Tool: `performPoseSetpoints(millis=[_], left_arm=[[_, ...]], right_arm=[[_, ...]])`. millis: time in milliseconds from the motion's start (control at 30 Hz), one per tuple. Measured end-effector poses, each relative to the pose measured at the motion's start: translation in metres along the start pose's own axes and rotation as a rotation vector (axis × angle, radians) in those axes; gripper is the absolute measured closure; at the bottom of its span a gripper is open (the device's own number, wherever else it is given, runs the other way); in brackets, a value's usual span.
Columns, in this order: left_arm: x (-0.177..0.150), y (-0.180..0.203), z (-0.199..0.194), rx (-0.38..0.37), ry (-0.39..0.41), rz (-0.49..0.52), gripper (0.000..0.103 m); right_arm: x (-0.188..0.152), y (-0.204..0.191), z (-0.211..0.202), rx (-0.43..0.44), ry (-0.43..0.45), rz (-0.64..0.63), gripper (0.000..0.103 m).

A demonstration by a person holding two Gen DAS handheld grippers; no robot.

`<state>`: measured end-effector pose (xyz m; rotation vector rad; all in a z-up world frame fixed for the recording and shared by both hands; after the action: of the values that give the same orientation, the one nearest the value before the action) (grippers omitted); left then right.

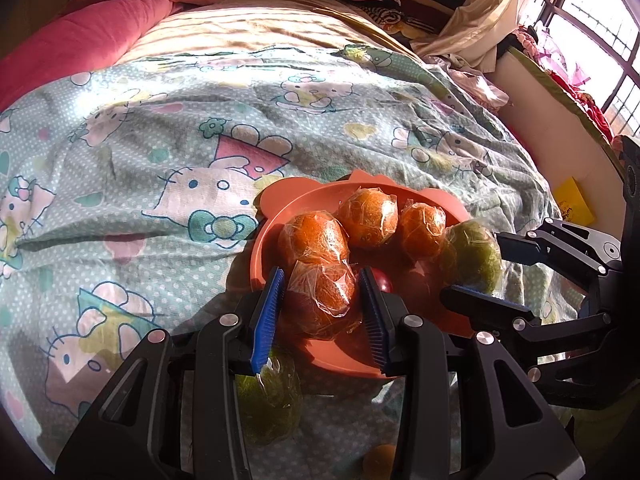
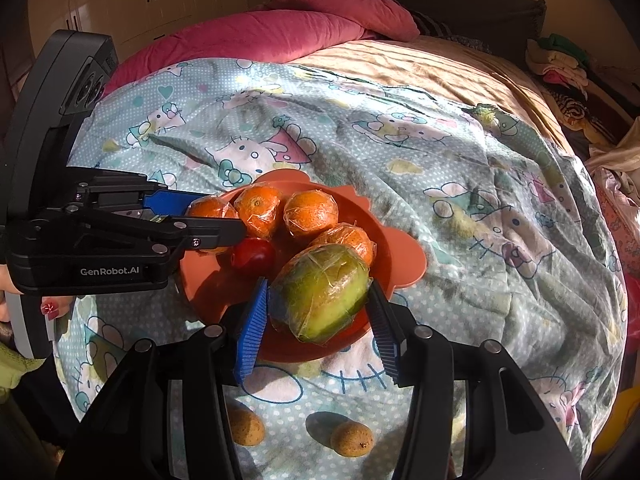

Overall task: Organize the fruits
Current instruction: 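Carry both held fruits into the orange plate and open both tools, then lift both open tools away from the plate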

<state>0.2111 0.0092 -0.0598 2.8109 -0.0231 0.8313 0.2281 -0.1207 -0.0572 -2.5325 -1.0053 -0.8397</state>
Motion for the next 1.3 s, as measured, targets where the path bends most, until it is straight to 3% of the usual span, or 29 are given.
performPoseSetpoints(millis=[500, 1300], left_arm=[[0.000, 0.001, -0.002, 0.003, 0.004, 0.003, 0.072], [0.001, 0.000, -0.026, 0.035, 0.032, 0.001, 0.049]], right_arm=[[-0.004, -0.001, -0.006, -0.015, 0.008, -0.010, 0.046], [-0.007, 0.018, -0.037, -0.059, 0.068, 0.062, 0.026]])
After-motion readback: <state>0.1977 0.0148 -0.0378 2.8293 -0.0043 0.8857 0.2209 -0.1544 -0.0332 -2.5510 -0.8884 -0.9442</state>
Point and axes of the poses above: each gripper's, at about its wrist camera, not at the fingertips, and z roughly the way its jaws point, y to its right, x to its top, the point moved 5 cm from there along z, roughly the way its jaws point, and after that the axes turned 1 degree about x, right-handed, at the moved point
